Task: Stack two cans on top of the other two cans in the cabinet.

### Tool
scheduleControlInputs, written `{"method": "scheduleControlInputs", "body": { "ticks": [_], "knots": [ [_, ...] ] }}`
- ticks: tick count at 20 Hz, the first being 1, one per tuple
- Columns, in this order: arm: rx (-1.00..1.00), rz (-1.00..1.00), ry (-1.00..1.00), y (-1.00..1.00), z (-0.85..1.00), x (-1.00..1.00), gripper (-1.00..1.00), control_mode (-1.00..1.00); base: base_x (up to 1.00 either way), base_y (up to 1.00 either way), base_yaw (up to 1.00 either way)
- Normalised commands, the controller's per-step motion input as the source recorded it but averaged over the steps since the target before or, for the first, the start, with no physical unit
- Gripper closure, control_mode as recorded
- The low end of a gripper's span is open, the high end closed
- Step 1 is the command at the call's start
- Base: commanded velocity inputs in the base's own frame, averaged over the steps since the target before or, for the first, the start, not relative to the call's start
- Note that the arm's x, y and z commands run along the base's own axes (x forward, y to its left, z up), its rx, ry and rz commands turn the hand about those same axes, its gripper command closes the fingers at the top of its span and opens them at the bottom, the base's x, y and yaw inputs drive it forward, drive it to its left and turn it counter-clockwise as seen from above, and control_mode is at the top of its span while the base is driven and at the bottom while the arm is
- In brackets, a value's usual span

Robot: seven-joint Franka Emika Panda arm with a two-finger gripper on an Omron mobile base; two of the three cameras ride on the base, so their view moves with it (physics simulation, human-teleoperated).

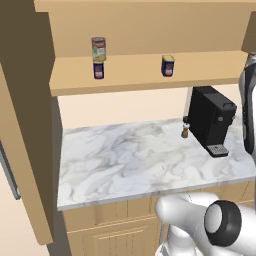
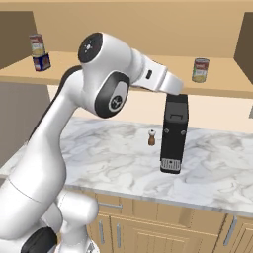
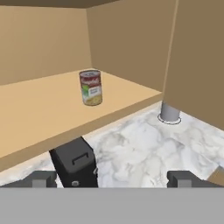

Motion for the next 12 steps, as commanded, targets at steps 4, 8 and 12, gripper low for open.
{"method": "scheduleControlInputs", "body": {
  "ticks": [4, 8, 12],
  "knots": [
    [0.0, 0.02, -0.01, -0.19, 0.0, 0.26, -1.0, -1.0, 0.0, 0.0, 0.0],
    [0.0, 0.04, 0.0, -0.26, 0.0, 0.19, -1.0, -1.0, 0.0, 0.0, 0.0],
    [-0.01, 0.01, 0.0, -0.16, 0.0, 0.17, -1.0, -1.0, 0.0, 0.0, 0.0]
  ]
}}
